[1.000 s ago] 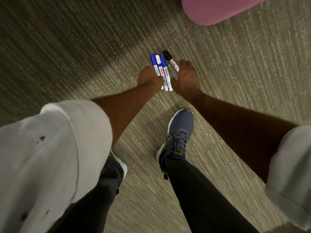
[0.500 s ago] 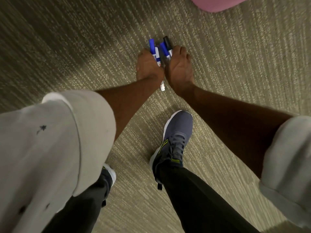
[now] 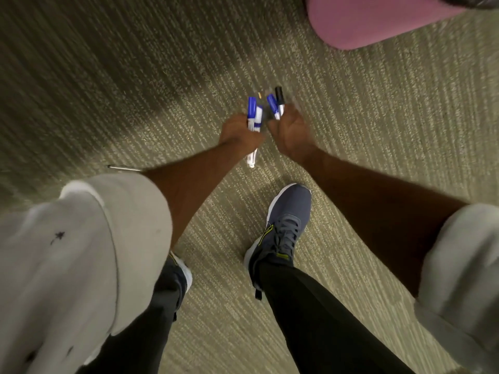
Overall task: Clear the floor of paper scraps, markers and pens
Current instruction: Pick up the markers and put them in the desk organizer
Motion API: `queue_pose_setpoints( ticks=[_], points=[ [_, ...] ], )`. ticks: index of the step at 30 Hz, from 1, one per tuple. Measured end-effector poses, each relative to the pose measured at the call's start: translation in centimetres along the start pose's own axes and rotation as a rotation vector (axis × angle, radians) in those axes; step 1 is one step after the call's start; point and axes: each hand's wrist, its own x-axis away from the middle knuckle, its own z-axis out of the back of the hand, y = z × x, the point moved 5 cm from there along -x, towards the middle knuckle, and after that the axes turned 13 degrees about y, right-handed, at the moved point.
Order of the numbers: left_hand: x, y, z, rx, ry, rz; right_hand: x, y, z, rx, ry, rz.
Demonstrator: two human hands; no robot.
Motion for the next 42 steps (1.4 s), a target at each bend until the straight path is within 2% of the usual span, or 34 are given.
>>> queue_pose_setpoints(
  ticks=[4,6,12,21,24,31,34,42],
  points=[
    [3.6,-1.4,3.6,0.056,-0.132,0.1,5.4,-2.7,1.3,0.021,-0.076,0.094],
    [5.3,-1.7,6.0,0.05,-0.141,0.095,7.6,-4.8,2.0,0.063,-0.093,0.126],
    [9.9,-1.3,14.3,0.157,-0.054,0.107,12.0,-11.5,5.4,0.029,-0.085,0.12],
    [15.4,1.4,23.9,0.523,-0.016,0.229,16.7,-20.8,11.3,-0.061,0.003,0.128],
    [16.7,2.3,26.7,0.557,-0.026,0.265,17.6,-23.6,12.4,-0.127,-0.038,0.111],
    [19.5,4.5,33.9,0.638,-0.05,0.219,20.5,-30.7,14.5,-0.344,-0.202,0.069],
    [20.8,4.8,37.5,0.694,0.0,0.193,22.2,-33.9,15.5,-0.447,-0.207,0.041],
    [26.4,4.5,48.9,0.769,0.137,0.178,27.0,-44.0,19.5,-0.453,-0.148,0.089]
  ],
)
